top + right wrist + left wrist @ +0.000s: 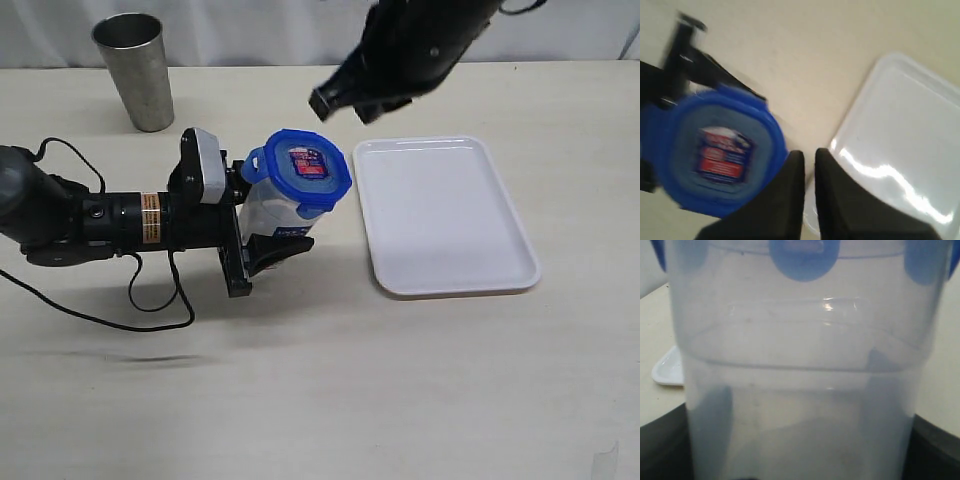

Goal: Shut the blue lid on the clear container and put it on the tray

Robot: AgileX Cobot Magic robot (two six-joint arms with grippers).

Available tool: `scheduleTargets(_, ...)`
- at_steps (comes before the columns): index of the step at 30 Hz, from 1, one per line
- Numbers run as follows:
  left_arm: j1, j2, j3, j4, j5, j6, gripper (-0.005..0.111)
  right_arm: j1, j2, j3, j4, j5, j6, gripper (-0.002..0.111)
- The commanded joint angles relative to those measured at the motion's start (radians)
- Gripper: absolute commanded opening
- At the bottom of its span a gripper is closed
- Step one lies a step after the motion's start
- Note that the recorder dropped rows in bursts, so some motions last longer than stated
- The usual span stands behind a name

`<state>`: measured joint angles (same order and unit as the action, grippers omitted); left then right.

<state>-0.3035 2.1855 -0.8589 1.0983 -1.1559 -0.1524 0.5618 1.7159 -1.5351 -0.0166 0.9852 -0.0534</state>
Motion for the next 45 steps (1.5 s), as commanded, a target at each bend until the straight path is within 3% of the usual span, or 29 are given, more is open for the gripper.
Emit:
scheduleTargets(1, 0.002, -0.010, -0.003, -0.019, -0.050, -0.006, 0.000, 0.017, -0.044, -0.078, 0.179, 0.013, -0.088, 0.034)
scheduleTargets(5, 0.002, -0.010, -0.003, -0.020, -0.050, -0.006, 0.000, 0.129, -0.038, -0.078, -0.053, 0.026, 0.091, 0.037)
scheduleTargets(7, 0.002, -0.010, -0.003, -0.020, -0.050, -0.006, 0.000, 0.277, -0.024, -0.080, -0.365, 0.029, 0.339, 0.037)
scheduleTargets(11, 0.002, -0.010, -0.003, -0.020, -0.050, -0.006, 0.000, 0.384, 0.079, -0.157, -0.426, 0.167, 0.439, 0.037)
scheduleTargets(19, 0.002, -0.010, -0.003, -0.018, -0.052, -0.006, 0.000, 0.395, 0.254, -0.328, -0.364, 0.236, 0.419, 0.044)
scheduleTargets(45, 0.000, -0.010, -0.003, -0.026, -0.054, -0.006, 0.000, 0.395, 0.330, -0.253, -0.437, 0.236, 0.452, 0.038)
